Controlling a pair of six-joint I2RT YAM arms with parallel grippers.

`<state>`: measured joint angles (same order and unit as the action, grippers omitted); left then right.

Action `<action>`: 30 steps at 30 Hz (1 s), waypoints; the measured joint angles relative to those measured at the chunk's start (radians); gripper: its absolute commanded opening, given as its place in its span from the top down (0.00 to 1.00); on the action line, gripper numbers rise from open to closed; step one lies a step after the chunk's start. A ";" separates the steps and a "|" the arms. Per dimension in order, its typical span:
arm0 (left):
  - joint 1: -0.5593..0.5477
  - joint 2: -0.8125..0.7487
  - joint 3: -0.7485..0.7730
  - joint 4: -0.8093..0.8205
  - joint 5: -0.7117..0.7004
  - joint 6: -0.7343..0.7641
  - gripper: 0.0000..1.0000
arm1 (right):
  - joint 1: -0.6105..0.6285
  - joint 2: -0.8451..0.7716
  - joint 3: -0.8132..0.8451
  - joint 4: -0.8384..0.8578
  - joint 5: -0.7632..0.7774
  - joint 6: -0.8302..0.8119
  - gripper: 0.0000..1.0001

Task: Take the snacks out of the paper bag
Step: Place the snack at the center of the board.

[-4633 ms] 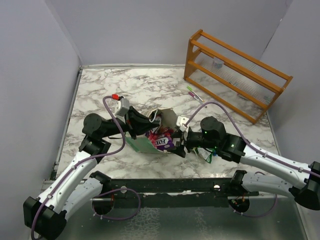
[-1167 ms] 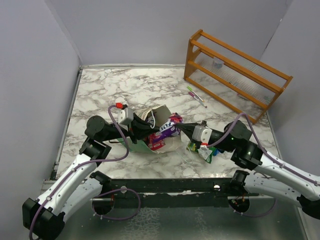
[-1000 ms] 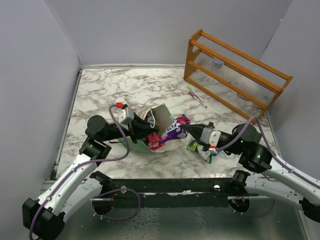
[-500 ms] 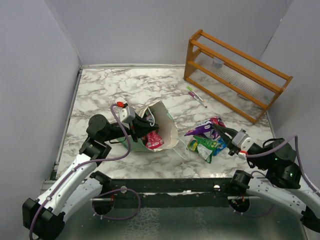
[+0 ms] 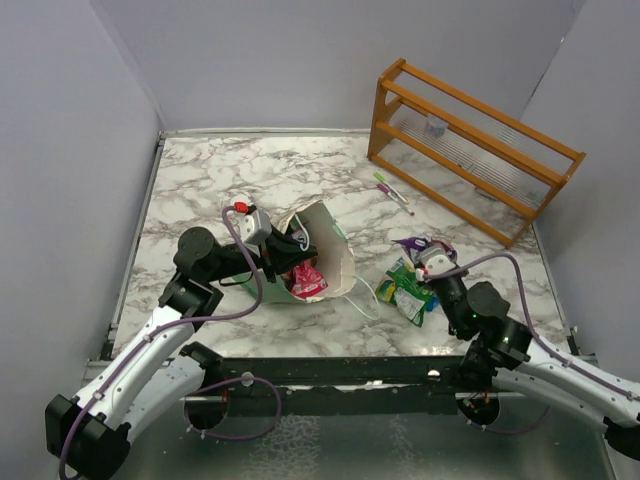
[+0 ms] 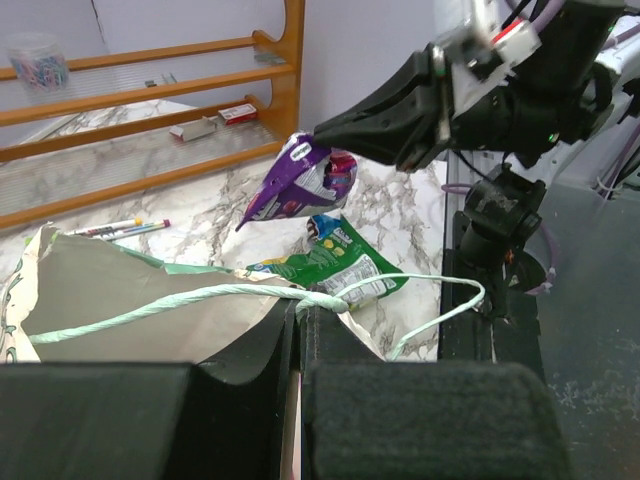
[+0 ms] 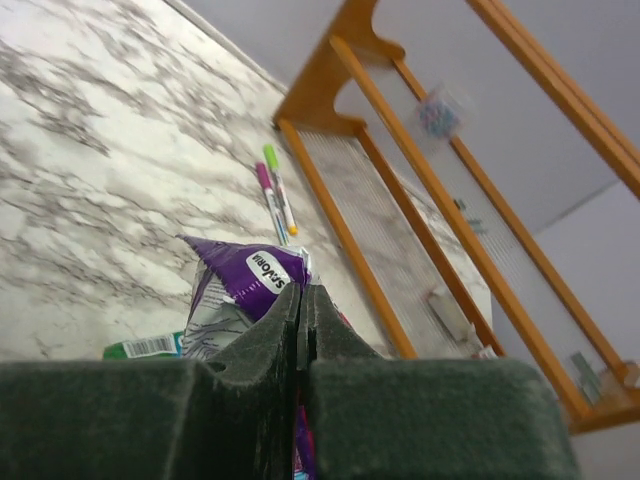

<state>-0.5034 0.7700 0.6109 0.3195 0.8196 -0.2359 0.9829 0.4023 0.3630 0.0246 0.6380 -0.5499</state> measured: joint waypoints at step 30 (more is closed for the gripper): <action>0.000 -0.046 0.000 -0.003 -0.002 0.003 1.00 | 0.000 0.314 -0.199 0.282 0.019 0.340 0.99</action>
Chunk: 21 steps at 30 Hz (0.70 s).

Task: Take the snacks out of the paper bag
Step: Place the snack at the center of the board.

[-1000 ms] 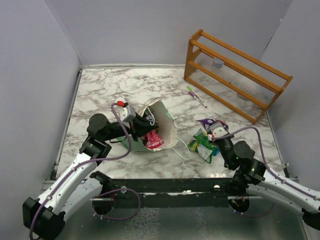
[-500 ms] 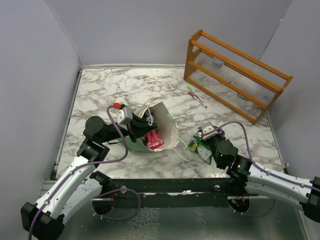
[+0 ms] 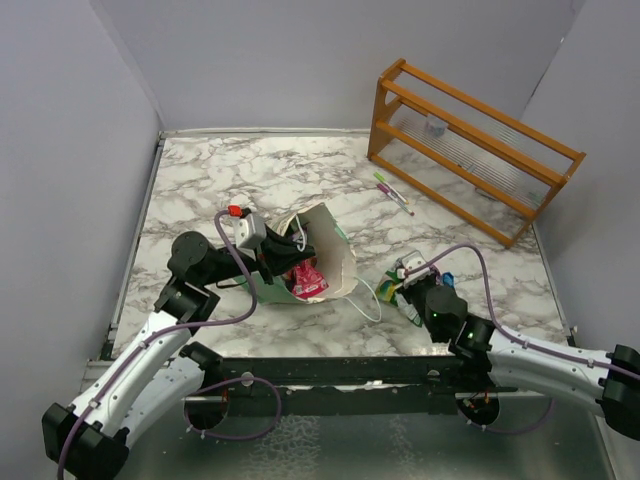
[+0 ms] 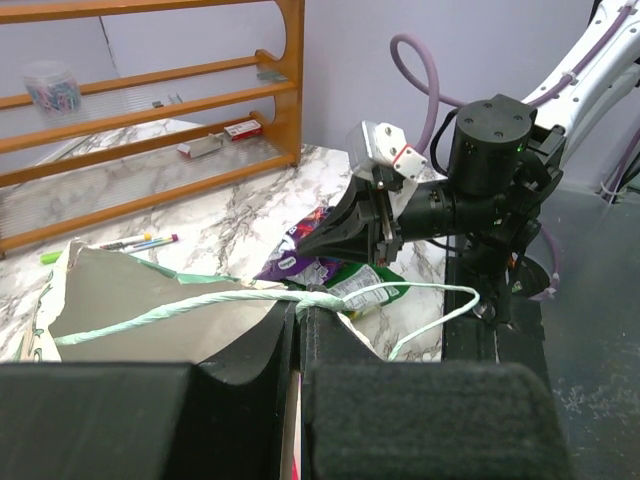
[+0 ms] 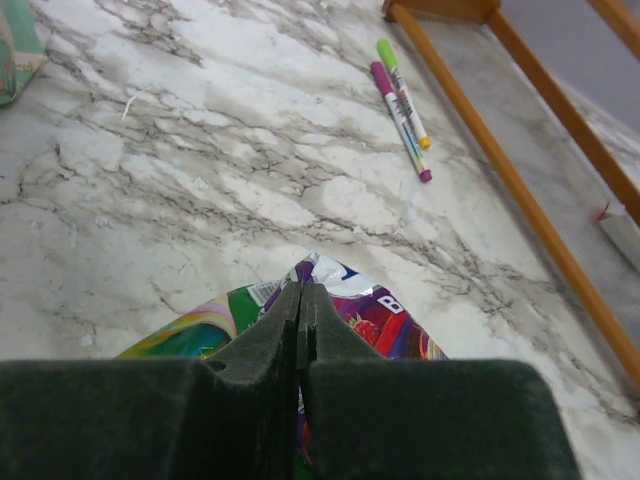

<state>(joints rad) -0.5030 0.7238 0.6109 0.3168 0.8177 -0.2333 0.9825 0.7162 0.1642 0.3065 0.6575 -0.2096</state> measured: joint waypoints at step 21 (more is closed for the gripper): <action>0.000 0.037 -0.002 0.018 0.005 -0.010 1.00 | 0.000 -0.214 0.068 -0.107 -0.080 0.018 0.39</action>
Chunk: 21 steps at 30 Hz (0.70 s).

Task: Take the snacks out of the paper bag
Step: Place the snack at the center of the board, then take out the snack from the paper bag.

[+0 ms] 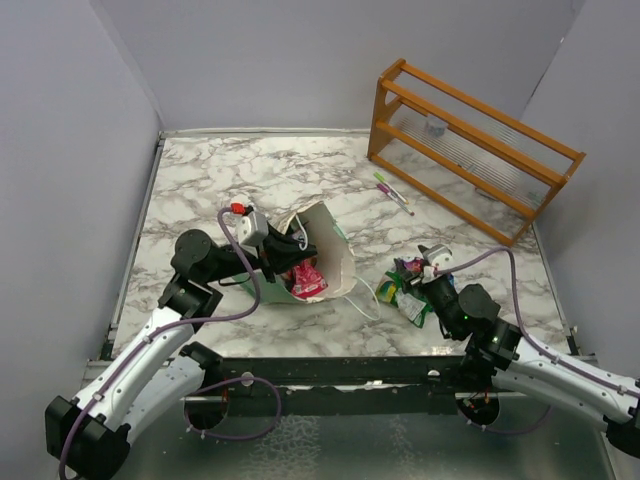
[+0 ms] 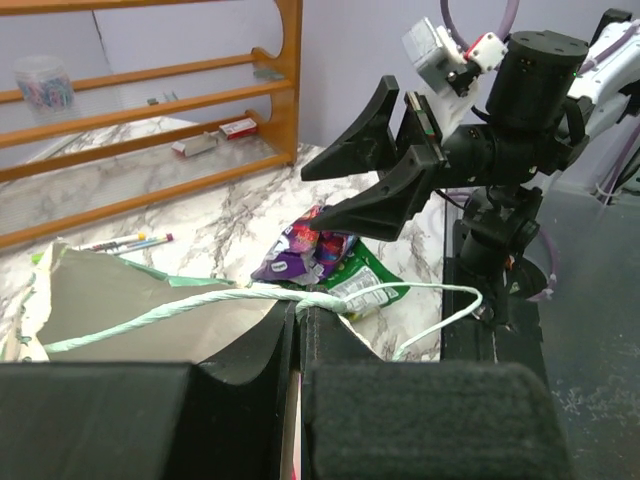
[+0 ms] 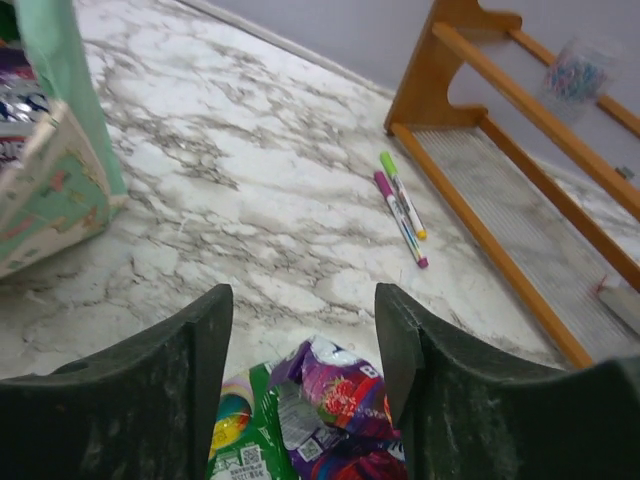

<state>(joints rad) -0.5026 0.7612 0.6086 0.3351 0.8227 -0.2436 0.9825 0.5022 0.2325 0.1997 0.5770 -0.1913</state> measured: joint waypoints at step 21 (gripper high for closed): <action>0.003 -0.027 -0.035 0.165 0.063 -0.085 1.00 | 0.000 0.394 0.421 -0.109 -0.946 -0.505 0.31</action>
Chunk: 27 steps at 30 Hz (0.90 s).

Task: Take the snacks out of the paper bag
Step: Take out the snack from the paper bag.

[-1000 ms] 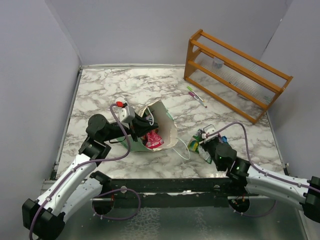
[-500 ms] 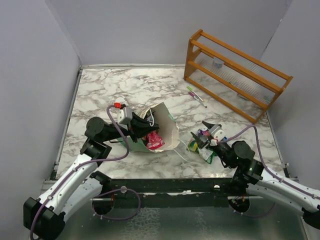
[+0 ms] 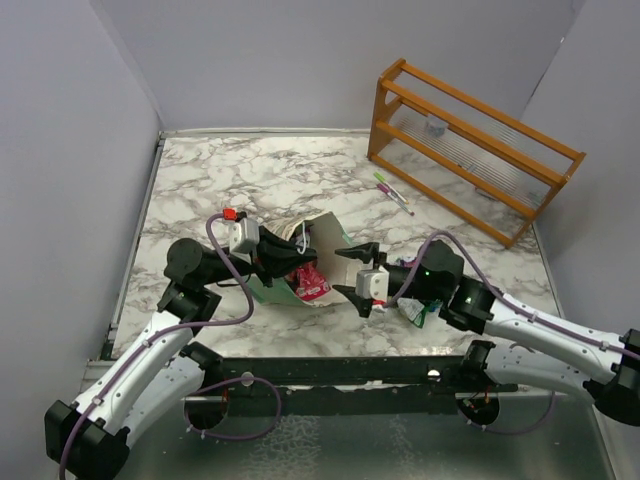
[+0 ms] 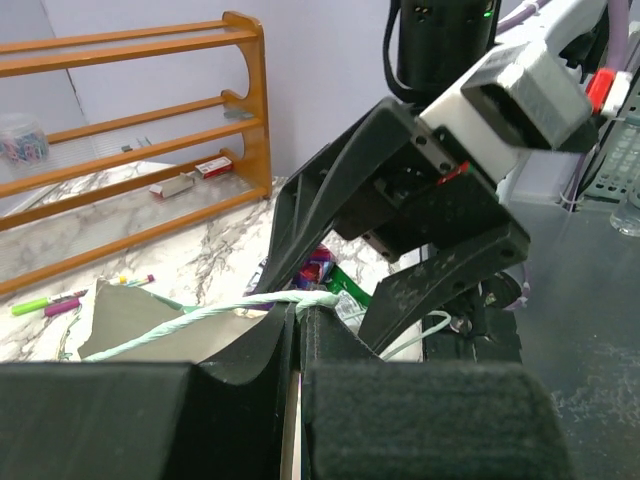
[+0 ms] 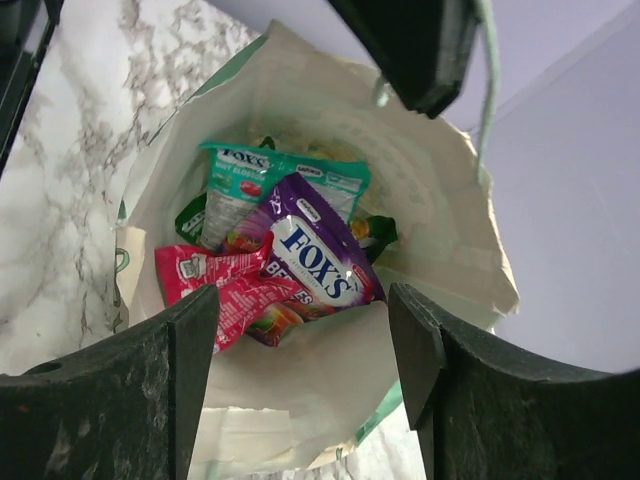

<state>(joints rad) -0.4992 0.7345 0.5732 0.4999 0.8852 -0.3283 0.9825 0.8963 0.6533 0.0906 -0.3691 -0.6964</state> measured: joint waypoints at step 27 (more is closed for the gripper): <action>0.009 -0.085 0.000 -0.041 -0.022 0.040 1.00 | 0.000 0.509 0.212 0.037 0.129 -0.438 0.34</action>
<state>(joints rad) -0.4900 0.6498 0.5732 0.4591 0.8631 -0.2886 0.9825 1.4052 0.8658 0.1280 -0.2405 -1.1339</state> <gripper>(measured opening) 0.021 0.660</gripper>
